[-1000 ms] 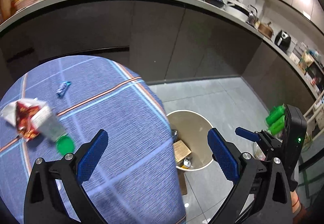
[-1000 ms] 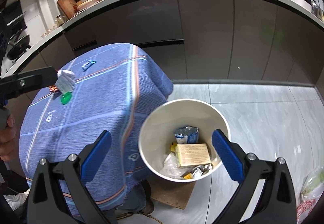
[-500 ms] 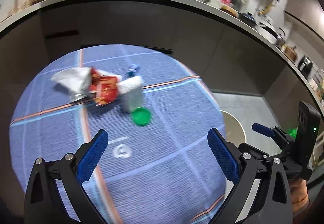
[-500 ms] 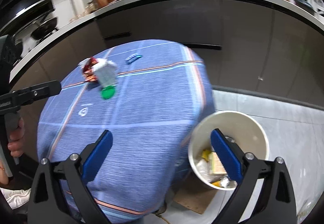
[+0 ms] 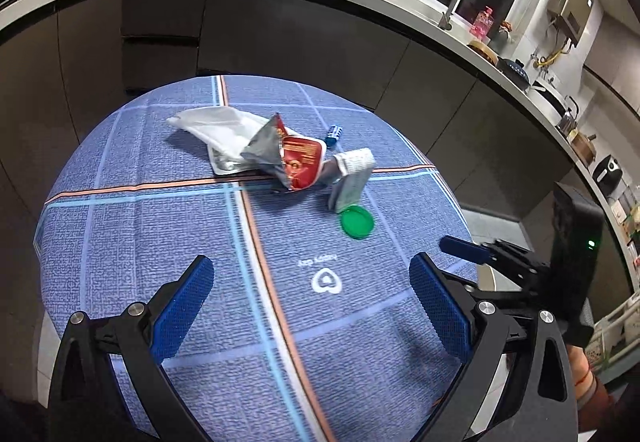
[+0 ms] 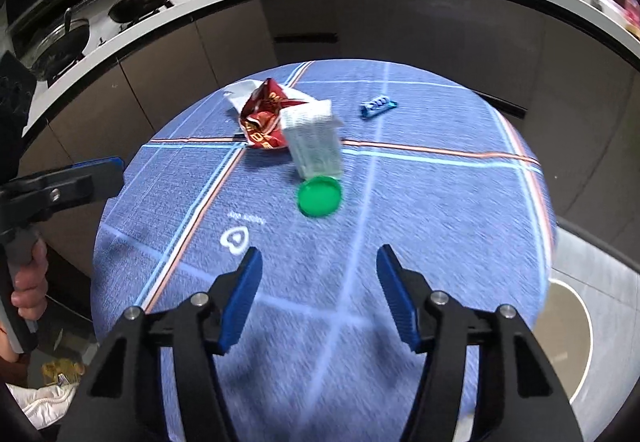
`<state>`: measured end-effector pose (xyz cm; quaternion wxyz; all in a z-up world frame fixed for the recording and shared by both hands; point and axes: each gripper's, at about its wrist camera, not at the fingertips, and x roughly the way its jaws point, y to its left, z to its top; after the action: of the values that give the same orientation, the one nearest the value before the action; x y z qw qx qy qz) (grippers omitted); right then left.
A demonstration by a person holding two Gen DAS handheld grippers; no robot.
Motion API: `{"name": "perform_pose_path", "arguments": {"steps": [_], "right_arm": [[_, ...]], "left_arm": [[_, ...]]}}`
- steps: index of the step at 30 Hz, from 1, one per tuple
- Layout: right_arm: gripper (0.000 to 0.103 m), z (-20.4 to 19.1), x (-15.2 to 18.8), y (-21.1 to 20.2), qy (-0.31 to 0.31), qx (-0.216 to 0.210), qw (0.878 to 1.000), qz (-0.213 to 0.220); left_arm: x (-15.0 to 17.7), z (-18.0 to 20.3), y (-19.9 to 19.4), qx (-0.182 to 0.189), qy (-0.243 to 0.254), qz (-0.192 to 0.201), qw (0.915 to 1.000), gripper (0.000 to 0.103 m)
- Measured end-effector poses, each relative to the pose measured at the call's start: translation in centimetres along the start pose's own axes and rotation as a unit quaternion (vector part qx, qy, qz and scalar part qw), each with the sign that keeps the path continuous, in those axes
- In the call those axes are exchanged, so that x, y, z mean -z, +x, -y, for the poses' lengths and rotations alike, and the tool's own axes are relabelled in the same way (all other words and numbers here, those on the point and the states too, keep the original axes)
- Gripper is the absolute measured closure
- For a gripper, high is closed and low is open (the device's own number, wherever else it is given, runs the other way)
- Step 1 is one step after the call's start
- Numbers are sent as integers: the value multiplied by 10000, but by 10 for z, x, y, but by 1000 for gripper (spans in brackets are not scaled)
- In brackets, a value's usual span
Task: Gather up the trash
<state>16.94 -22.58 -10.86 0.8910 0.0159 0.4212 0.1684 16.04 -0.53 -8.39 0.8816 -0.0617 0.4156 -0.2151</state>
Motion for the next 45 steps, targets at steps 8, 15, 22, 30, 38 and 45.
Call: {"name": "perform_pose_path", "arguments": {"steps": [8, 15, 22, 30, 38, 45], "right_arm": [[54, -5, -20, 45, -154, -25, 9996, -241], [54, -6, -29, 67, -269, 62, 9991, -310], [55, -3, -36, 81, -245, 58, 9992, -309], [66, 6, -32, 76, -199, 22, 9995, -246], [66, 18, -14, 57, 58, 0, 9997, -249], [66, 34, -4, 43, 446, -103, 9987, -218]], "left_arm": [[-4, -16, 12, 102, 33, -99, 9999, 14], [-15, -19, 25, 174, 124, -115, 9997, 14], [-31, -5, 40, 314, 491, -143, 9982, 22], [-52, 12, 69, 494, 784, -202, 9955, 25], [-69, 26, 106, 697, 906, -348, 9928, 34], [-82, 37, 130, 797, 952, -409, 9914, 36]]}}
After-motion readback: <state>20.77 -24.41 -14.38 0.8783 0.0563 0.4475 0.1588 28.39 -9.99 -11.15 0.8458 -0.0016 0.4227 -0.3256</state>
